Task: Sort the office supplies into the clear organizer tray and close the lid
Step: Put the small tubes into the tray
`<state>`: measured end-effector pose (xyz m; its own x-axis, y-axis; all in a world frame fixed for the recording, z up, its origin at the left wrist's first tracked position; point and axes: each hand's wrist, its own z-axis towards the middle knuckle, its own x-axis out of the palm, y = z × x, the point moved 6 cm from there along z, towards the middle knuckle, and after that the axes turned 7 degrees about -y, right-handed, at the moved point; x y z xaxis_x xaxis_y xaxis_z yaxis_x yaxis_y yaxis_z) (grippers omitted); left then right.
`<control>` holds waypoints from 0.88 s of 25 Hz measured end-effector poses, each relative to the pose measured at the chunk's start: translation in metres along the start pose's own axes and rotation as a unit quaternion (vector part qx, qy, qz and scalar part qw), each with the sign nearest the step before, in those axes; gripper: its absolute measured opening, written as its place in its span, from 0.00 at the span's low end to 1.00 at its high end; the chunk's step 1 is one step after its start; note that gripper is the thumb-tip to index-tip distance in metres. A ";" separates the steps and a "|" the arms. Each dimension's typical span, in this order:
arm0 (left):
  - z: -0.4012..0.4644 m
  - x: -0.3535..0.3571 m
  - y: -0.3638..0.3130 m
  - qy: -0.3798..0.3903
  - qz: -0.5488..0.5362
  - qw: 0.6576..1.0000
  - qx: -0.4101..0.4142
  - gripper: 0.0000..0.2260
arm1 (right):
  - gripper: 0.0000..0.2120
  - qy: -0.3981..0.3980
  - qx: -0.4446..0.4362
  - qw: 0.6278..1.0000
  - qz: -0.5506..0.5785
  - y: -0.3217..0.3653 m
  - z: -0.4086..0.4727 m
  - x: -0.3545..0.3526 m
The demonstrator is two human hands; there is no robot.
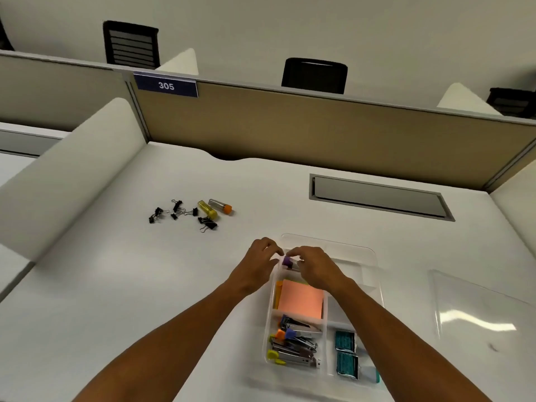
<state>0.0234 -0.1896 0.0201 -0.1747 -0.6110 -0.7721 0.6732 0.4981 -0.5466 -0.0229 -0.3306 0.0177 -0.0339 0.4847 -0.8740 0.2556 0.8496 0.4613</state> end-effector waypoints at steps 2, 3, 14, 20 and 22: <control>-0.010 -0.016 0.016 -0.032 -0.021 0.998 -0.042 0.11 | 0.16 -0.018 -0.009 0.999 0.026 0.008 0.003 -0.001; -0.015 -0.024 0.023 -0.045 -0.025 0.997 -0.054 0.11 | 0.15 -0.022 -0.018 0.999 0.042 0.014 0.003 -0.001; -0.046 -0.106 0.092 -0.128 -0.010 0.984 -0.124 0.11 | 0.14 -0.056 -0.085 0.987 0.128 0.106 0.033 0.015; -0.029 -0.136 0.129 -0.130 0.014 0.985 -0.116 0.12 | 0.14 -0.049 -0.103 0.984 0.136 0.158 0.068 0.016; -0.017 -0.142 0.141 -0.120 0.025 0.988 -0.097 0.12 | 0.15 -0.055 -0.109 0.983 0.139 0.174 0.082 0.012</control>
<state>0.1309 -0.0225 0.0477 0.0470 -0.6995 -0.7131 0.5230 0.6255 -0.5791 0.1009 -0.1936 0.0746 0.1164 0.6896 -0.7147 0.0266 0.7172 0.6963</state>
